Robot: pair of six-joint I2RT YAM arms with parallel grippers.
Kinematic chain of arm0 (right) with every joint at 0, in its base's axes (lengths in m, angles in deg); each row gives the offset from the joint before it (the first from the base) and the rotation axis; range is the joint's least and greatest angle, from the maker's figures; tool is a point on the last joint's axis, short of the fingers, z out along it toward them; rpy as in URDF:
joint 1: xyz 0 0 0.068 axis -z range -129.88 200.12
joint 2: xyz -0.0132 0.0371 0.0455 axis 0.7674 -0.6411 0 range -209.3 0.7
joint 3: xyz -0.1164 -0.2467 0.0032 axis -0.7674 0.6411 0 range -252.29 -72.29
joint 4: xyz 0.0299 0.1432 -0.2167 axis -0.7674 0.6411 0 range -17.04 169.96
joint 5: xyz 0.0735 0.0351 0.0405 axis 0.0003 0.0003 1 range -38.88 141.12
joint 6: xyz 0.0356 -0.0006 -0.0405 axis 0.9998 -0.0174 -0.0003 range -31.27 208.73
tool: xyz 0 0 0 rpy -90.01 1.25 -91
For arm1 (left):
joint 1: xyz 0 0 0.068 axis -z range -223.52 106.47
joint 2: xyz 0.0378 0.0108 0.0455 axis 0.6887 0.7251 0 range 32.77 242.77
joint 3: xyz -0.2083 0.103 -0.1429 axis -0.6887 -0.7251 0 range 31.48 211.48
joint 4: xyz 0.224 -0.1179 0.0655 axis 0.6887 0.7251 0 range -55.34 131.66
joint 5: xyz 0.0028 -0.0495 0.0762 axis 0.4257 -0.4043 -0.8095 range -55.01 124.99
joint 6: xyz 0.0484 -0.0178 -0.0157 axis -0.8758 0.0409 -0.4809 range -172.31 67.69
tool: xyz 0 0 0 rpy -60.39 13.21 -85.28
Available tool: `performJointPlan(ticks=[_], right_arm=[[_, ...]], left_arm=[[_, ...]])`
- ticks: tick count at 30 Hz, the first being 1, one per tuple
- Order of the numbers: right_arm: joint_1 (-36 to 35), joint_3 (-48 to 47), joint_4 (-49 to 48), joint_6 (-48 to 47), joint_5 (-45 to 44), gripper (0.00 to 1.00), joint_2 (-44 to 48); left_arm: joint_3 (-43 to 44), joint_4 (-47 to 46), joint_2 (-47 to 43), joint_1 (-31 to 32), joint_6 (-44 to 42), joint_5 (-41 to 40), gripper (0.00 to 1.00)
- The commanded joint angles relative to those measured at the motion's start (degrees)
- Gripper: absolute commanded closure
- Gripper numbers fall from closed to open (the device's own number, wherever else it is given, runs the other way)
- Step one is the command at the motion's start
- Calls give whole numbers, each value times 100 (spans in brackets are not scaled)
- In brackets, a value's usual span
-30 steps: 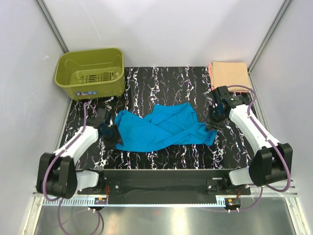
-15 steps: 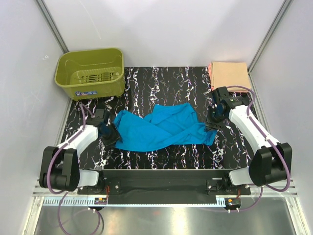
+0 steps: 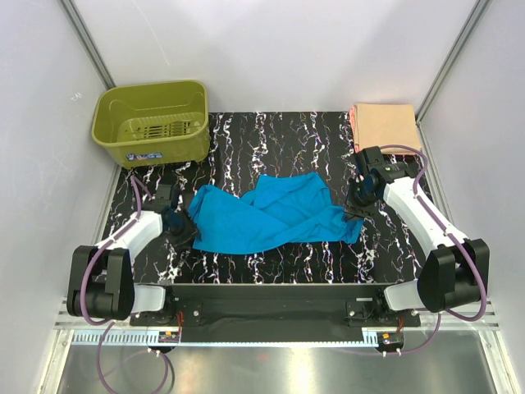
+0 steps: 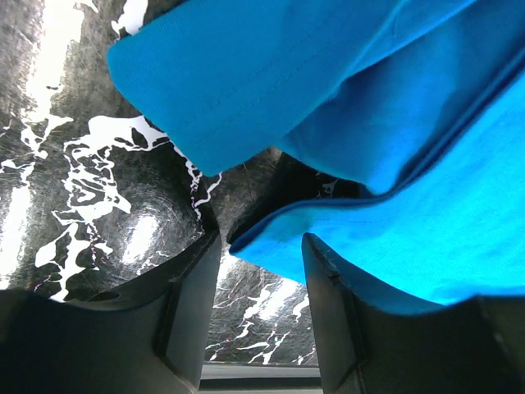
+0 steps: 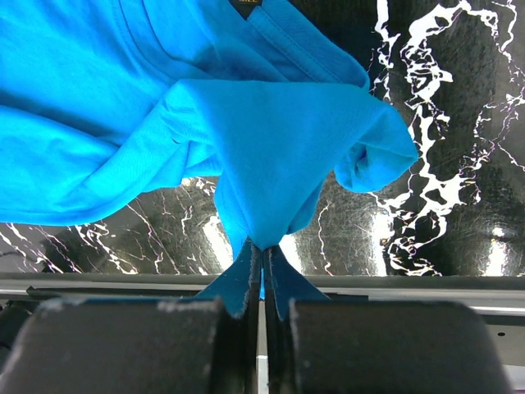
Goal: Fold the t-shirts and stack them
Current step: Flatten the tshirt out
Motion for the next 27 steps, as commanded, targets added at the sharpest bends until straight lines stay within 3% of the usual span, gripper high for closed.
performJointPlan(ticks=[1,10,13,15,23,27], right_arm=[[25,31,-129,77,114,100,170],[25,189,-287,209,149,100,-5],[25,224,-340,226,158,100,-58],[16,294,-401,305,236,100,-120],[-572,980,-1464,1077,193,100,-419],[-1062,1173,-1833,1430,246,100,-472]], left_arm=[[-155,-196,54,-38,-29,-149,52],[-375,-275,151,-38,155,-62,70],[-410,-284,107,-38,156,-53,84],[-402,-284,81,-56,156,8,100],[1,435,-578,-108,94,-44,100],[668,1051,-342,-100,-29,-508,100]])
